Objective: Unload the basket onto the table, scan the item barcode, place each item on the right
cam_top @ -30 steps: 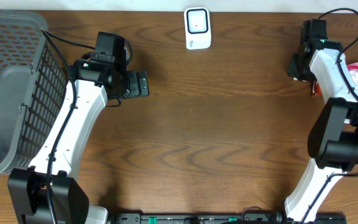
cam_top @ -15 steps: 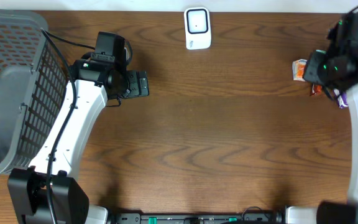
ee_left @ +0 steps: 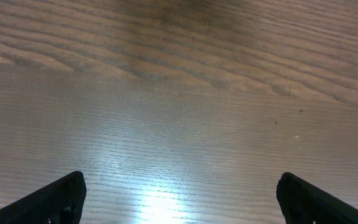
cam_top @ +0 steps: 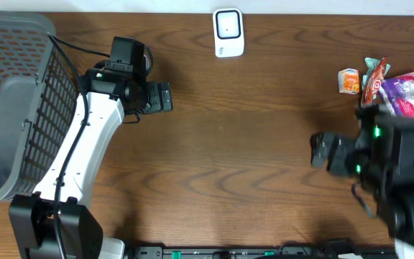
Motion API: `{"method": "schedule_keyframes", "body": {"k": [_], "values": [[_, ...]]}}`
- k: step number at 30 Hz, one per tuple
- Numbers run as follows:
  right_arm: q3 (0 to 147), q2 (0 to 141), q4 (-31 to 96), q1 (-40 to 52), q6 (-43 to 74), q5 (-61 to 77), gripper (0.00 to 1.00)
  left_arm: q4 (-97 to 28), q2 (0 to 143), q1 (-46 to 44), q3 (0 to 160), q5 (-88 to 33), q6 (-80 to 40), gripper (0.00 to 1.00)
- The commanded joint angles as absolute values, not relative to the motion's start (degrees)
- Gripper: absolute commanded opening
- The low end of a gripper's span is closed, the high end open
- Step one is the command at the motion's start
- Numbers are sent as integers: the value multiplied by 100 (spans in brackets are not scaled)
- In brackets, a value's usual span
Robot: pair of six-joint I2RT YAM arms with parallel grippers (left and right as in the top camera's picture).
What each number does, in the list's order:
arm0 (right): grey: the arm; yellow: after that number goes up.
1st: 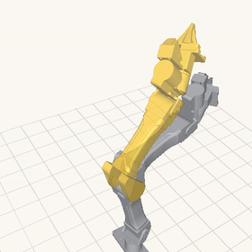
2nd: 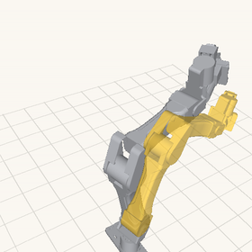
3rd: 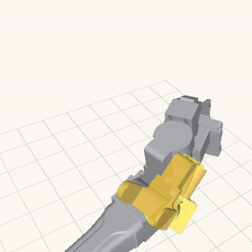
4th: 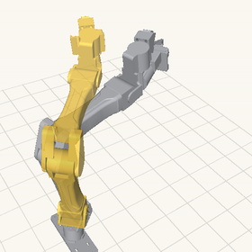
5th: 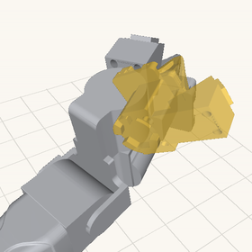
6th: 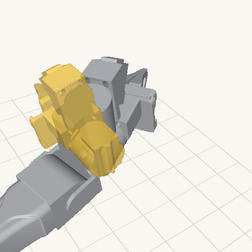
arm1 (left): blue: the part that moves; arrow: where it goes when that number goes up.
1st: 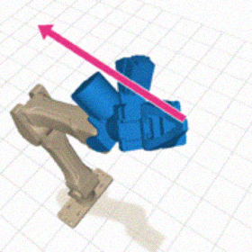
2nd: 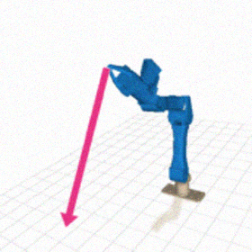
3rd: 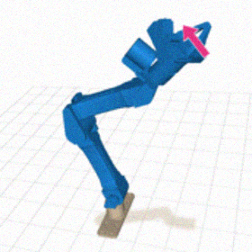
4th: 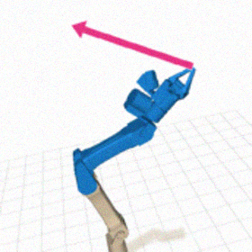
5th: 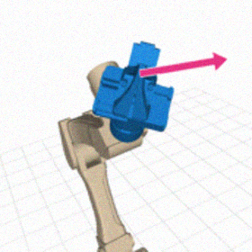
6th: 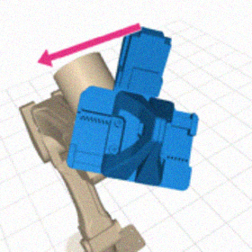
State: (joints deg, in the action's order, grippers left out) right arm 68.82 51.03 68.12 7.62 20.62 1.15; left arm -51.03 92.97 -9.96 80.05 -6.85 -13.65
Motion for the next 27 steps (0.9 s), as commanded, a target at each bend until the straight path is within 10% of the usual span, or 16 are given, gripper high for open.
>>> {"method": "schedule_keyframes", "body": {"k": [1, 27], "values": [[6460, 4574, 6965, 840, 3133, 161, 99, -5118, 9249, -987, 7983, -593, -1334, 98], [6062, 4077, 7312, 827, 3188, -78, 99, -5118, 9249, -987, 7983, -593, -1334, 98]]}}
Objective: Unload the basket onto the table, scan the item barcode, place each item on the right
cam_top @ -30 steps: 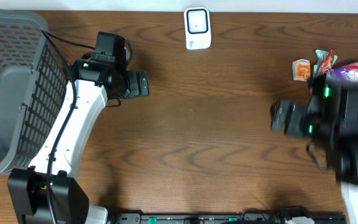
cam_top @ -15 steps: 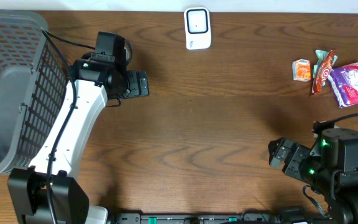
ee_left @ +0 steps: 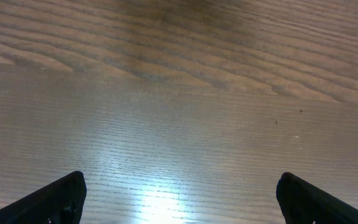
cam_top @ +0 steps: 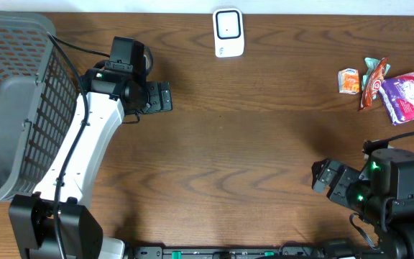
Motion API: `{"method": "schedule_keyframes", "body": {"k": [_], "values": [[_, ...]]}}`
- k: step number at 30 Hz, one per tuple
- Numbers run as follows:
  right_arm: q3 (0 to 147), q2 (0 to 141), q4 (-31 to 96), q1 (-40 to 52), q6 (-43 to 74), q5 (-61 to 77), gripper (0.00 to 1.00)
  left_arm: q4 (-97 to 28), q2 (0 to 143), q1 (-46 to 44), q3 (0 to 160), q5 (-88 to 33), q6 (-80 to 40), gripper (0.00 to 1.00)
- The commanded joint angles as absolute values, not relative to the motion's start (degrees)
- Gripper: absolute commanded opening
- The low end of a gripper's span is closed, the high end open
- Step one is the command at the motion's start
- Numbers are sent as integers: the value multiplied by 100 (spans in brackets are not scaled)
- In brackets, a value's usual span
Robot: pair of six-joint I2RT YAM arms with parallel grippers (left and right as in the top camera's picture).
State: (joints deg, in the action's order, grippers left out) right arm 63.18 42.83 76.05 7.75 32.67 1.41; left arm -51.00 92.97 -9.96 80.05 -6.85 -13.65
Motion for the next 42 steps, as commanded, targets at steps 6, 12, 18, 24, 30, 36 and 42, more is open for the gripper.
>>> {"method": "schedule_keyframes", "body": {"k": [6, 12, 18, 24, 30, 36, 42], "values": [[4641, 3081, 5308, 825, 2440, 176, 99, -5118, 9249, -987, 7983, -593, -1334, 98], [3321, 1951, 3898, 823, 2351, 207, 99, -5118, 9249, -987, 7983, -593, -1334, 98], [2174, 1017, 2908, 794, 2482, 226, 99, -5118, 9249, -987, 7983, -593, -1334, 98], [1319, 556, 1796, 709, 2477, 403, 99, -5118, 9249, -987, 7983, -593, -1334, 98], [760, 148, 1201, 611, 2349, 408, 99, -5118, 9249, -987, 7983, -593, -1334, 98], [198, 32, 543, 329, 2349, 556, 99, -5118, 9249, -987, 7983, -593, -1334, 98], [30, 30, 362, 298, 1881, 574, 99, -5118, 9249, -987, 7983, -593, -1334, 98]]}}
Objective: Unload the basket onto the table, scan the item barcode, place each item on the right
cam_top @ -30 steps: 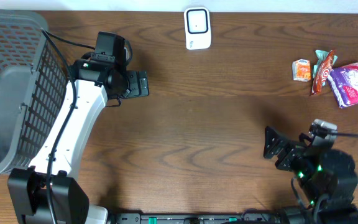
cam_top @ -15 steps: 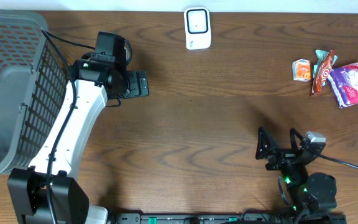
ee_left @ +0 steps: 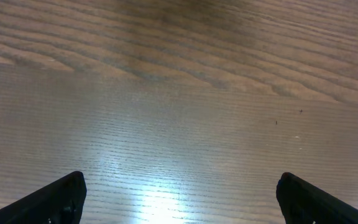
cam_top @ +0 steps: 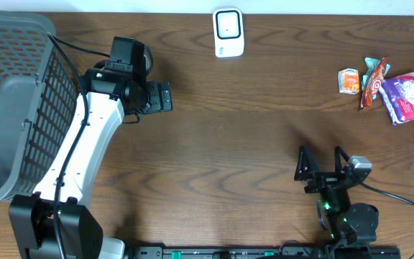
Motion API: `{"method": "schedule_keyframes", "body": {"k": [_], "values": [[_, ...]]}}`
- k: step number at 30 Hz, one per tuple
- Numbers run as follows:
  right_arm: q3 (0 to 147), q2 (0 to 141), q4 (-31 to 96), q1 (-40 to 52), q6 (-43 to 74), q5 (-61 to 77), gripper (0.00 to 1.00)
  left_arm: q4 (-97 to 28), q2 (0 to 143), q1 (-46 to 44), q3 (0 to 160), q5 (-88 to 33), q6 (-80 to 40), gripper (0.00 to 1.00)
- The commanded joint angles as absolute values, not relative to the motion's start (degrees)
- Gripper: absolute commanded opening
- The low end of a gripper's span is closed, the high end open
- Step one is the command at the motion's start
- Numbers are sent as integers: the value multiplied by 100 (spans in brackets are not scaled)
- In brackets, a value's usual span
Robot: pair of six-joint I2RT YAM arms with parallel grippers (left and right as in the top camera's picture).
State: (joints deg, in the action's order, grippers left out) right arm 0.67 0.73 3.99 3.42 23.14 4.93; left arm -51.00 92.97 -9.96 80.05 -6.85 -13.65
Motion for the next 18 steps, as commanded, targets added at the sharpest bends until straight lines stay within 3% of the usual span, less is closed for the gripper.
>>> {"method": "schedule_keyframes", "body": {"k": [1, 9, 18], "values": [[30, 30, 366, 298, 1743, 574, 99, -5118, 9249, -987, 7983, -593, -1334, 98], [30, 32, 399, 290, 580, 580, 99, -5118, 9249, -987, 7983, -593, -1334, 98], [32, 32, 445, 287, 242, 311, 99, -5118, 9249, -987, 7983, -593, -1334, 98]]}}
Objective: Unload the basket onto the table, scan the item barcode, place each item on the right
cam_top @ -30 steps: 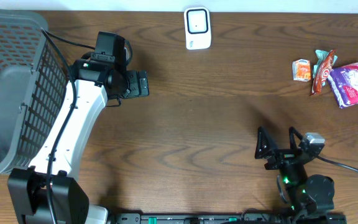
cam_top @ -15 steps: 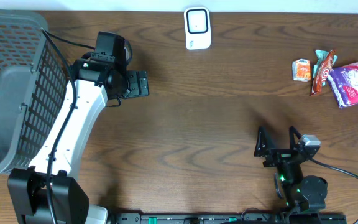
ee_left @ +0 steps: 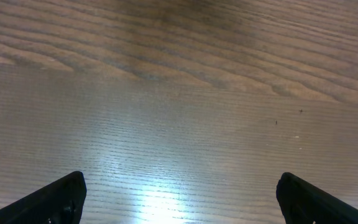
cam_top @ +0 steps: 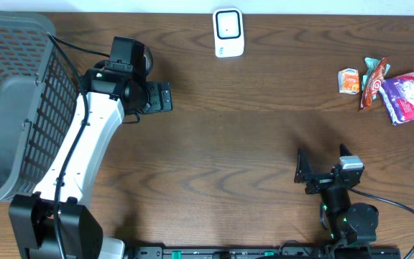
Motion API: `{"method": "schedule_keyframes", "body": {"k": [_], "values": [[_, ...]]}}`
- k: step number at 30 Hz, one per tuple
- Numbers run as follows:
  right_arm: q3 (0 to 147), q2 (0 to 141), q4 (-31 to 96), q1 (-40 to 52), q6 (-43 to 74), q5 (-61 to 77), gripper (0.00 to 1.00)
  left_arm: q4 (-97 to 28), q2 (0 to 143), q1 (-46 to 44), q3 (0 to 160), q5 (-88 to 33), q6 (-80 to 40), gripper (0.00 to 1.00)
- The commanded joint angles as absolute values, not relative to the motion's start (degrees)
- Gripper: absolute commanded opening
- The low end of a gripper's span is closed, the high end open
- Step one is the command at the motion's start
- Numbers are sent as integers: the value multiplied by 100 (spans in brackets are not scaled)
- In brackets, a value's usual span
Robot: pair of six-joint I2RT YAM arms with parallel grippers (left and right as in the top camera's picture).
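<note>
The white barcode scanner (cam_top: 228,32) stands at the far edge of the table, in the middle. Three snack packets lie at the far right: an orange one (cam_top: 348,80), a red one (cam_top: 374,82) and a purple one (cam_top: 408,96). My left gripper (cam_top: 164,96) hovers over bare wood left of centre. In the left wrist view it (ee_left: 179,202) is open, its fingertips (ee_left: 61,196) wide apart with only table between them. My right gripper (cam_top: 305,171) is folded back near the front edge, far from the packets and holding nothing; its jaw state is unclear.
A grey mesh basket (cam_top: 13,108) fills the left side of the table, beside the left arm. The brown wooden table (cam_top: 228,129) runs between the scanner, the packets and both arms.
The right arm has shifted slightly at the front edge, its gripper turned a little. The left arm, the scanner and the packets are where they were.
First the right arm reached over the right side, partly covering the snack packets. Then it stood lower, clear of them, with all three packets showing. Later it was folded at the front edge, as now. The packets stayed put and the left arm never moved.
</note>
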State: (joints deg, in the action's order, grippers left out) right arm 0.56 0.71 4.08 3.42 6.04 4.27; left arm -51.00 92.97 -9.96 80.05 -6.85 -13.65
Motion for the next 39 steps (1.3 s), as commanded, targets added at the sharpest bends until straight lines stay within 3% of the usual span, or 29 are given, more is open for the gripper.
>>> {"method": "schedule_keyframes", "body": {"k": [1, 39], "values": [[32, 32, 447, 285, 104, 305, 99, -5118, 9249, -987, 7983, -593, -1334, 98], [34, 32, 408, 132, 185, 357, 99, -5118, 9249, -987, 7983, -593, -1334, 98]]}}
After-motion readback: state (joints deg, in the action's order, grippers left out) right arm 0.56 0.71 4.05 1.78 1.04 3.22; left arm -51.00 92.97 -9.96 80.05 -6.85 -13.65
